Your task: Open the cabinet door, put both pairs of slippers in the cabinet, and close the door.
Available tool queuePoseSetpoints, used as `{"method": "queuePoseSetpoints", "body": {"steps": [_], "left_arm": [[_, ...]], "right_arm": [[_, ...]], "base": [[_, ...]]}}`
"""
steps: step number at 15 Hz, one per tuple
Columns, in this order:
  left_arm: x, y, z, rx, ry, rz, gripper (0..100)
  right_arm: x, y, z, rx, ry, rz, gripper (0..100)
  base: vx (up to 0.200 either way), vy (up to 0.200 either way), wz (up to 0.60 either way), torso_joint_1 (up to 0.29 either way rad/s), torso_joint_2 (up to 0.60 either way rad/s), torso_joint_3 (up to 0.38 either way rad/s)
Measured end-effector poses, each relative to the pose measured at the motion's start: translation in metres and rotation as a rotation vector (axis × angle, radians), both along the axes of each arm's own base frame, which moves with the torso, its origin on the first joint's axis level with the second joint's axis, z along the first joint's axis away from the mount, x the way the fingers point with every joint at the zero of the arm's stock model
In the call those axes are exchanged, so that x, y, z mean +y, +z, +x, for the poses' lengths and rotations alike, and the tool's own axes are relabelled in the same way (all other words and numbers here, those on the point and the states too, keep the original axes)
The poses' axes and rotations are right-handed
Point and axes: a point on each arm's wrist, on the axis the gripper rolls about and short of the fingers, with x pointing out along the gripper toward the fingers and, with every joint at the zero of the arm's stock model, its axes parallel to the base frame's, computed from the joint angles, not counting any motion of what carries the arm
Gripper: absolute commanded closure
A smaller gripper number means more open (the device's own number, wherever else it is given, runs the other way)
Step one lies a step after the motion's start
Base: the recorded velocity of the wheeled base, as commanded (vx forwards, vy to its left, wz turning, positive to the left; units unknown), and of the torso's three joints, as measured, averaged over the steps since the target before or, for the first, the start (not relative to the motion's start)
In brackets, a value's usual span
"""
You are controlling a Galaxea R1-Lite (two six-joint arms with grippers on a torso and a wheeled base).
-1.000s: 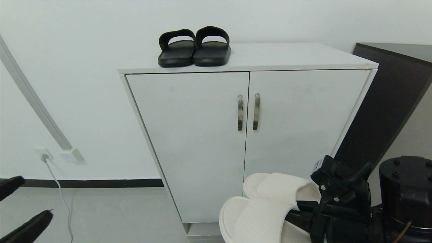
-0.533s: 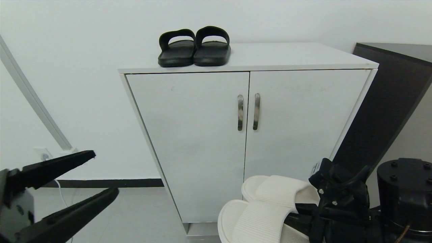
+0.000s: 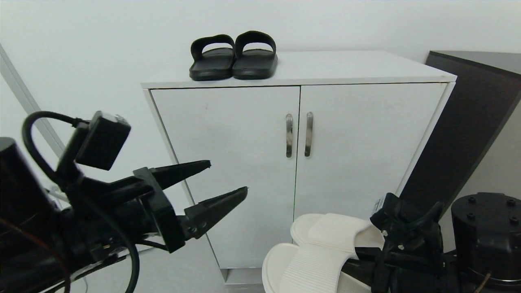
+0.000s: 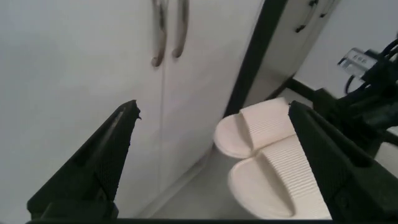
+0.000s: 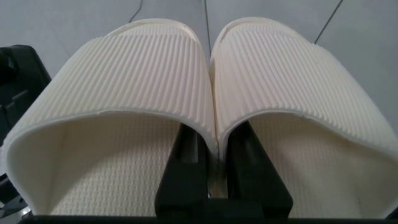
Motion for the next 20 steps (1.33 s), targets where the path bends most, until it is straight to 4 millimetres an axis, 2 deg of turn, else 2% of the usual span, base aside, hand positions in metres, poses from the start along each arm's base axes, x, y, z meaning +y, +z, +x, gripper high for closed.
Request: {"method": "queuePoseSetpoints", "body": {"steps": [5,11,15,17,20], "left_arm": [[-0.04,0.02,0.027,-0.011,-0.146,-0.036,0],[-0.093,0.027,0.067,0.027,-0.263,-0.055,0],[-0.112,0.021,0.09,0.127,-0.356,-0.071,0],[-0.11,0.023,0.104,0.186,-0.416,-0.113,0],[-0.111,0.023,0.117,0.197,-0.373,-0.136,0]], "right_arm": [[0.0,-0.003,0.0,0.009,0.001,-0.009,100],[0.0,-0.004,0.0,0.01,0.0,-0.011,100],[0.001,-0.004,0.0,0.012,0.001,-0.013,100],[0.001,-0.005,0.0,0.013,0.001,-0.013,100],[0.002,-0.007,0.001,0.017,0.001,-0.019,100]], "base": [[0.0,0.0,0.0,0.0,0.0,0.0],[0.0,0.0,0.0,0.0,0.0,0.0],[0.0,0.0,0.0,0.0,0.0,0.0],[0.0,0.0,0.0,0.0,0.0,0.0],[0.0,0.0,0.0,0.0,0.0,0.0]]}}
